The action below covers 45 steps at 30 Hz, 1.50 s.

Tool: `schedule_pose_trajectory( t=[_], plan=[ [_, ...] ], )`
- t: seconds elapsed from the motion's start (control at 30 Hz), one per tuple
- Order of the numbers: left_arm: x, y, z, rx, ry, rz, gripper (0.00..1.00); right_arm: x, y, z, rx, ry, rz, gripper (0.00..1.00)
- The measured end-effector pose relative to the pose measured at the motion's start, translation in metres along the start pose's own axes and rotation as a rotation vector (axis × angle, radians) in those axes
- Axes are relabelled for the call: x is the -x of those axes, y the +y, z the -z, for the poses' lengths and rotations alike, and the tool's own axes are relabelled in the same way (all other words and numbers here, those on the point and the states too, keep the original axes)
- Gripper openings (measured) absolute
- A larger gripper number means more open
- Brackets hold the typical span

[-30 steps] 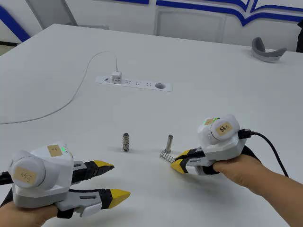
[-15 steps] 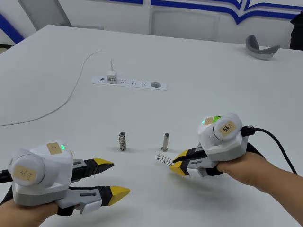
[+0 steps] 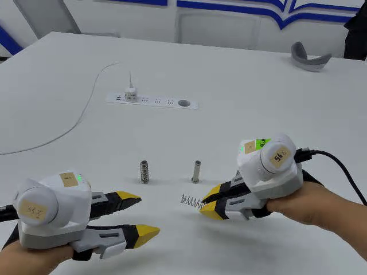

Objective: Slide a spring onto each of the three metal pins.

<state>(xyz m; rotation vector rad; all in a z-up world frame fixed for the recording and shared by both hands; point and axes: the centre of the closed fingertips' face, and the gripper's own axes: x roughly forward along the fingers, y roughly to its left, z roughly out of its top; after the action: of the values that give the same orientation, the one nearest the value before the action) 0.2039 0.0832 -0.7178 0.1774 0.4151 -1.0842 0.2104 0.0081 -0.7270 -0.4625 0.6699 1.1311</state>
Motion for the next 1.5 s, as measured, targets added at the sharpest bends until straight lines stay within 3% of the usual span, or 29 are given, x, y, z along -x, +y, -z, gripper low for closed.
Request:
schedule_pose_trajectory(
  t=[0.5,0.93,1.5],
  plan=[
    [-0.007,-0.015,-0.009,-0.042,-0.007,0.05,0.39,0.0,0.03,-0.016,0.111,0.01,-0.104,0.12],
    [-0.011,-0.032,-0.012,-0.083,-0.006,0.107,0.32,-0.001,0.046,-0.019,0.176,0.023,-0.162,0.12],
    [-0.014,-0.044,-0.012,-0.12,-0.004,0.147,0.21,0.001,0.054,-0.017,0.213,0.034,-0.193,0.12]
  ],
)
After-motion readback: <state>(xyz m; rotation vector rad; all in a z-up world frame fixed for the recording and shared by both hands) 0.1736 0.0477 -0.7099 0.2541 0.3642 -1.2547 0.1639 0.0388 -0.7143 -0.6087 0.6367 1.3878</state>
